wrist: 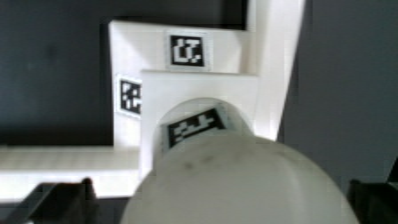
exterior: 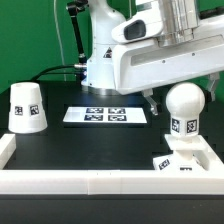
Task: Assemble lamp
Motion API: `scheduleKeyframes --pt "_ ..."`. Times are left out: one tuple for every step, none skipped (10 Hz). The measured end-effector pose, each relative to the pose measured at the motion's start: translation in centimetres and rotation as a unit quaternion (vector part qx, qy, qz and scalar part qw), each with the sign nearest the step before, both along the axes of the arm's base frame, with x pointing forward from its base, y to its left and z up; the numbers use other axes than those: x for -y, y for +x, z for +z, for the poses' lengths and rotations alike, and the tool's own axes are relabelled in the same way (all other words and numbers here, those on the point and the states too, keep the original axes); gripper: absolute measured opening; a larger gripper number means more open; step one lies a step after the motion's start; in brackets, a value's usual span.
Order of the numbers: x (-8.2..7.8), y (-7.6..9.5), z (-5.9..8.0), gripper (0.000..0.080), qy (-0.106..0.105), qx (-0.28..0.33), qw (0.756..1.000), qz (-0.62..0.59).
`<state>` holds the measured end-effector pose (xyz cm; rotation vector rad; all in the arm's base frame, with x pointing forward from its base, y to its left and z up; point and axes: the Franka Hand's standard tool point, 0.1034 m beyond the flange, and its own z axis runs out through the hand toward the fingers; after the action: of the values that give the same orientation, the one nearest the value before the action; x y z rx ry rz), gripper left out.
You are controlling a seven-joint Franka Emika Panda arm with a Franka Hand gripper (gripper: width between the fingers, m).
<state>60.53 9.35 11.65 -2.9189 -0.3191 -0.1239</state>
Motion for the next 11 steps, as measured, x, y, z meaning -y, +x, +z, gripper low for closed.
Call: scheduleKeyframes --pt "0.0 0.0 0.0 0.0699 -0.006 0.007 0.999 0.033" --pt "0.1 0.0 0.0 0.0699 -0.015 0.017 0.996 0.085" --pt "-0.1 0.0 0.0 0.0699 -0.024 0.027 0.99 0.134" --pt "-0.2 0.0 0.0 0.0699 -0.03 0.033 0.985 0.168" --pt "-0.3 0.0 0.1 0.0699 -0.037 0.039 0.978 0.2" --pt "-0.7 0.1 0.2 0.0699 -0.047 0.049 0.967 0.246" --pt "-1.1 0.1 0.2 0.0699 -0.048 0.054 0.959 0.273" --pt "-0.9 0.2 0.2 0.0699 -0.05 0.06 0.948 0.308" --pt "-0.5 0.1 0.2 0.0699 -0.051 0.063 0.932 0.354" --pt "-0.3 0.3 0.3 0.0699 -0.052 0.069 0.918 0.388" --pt "-0.3 0.4 0.3 0.0699 -0.056 0.07 0.912 0.401"
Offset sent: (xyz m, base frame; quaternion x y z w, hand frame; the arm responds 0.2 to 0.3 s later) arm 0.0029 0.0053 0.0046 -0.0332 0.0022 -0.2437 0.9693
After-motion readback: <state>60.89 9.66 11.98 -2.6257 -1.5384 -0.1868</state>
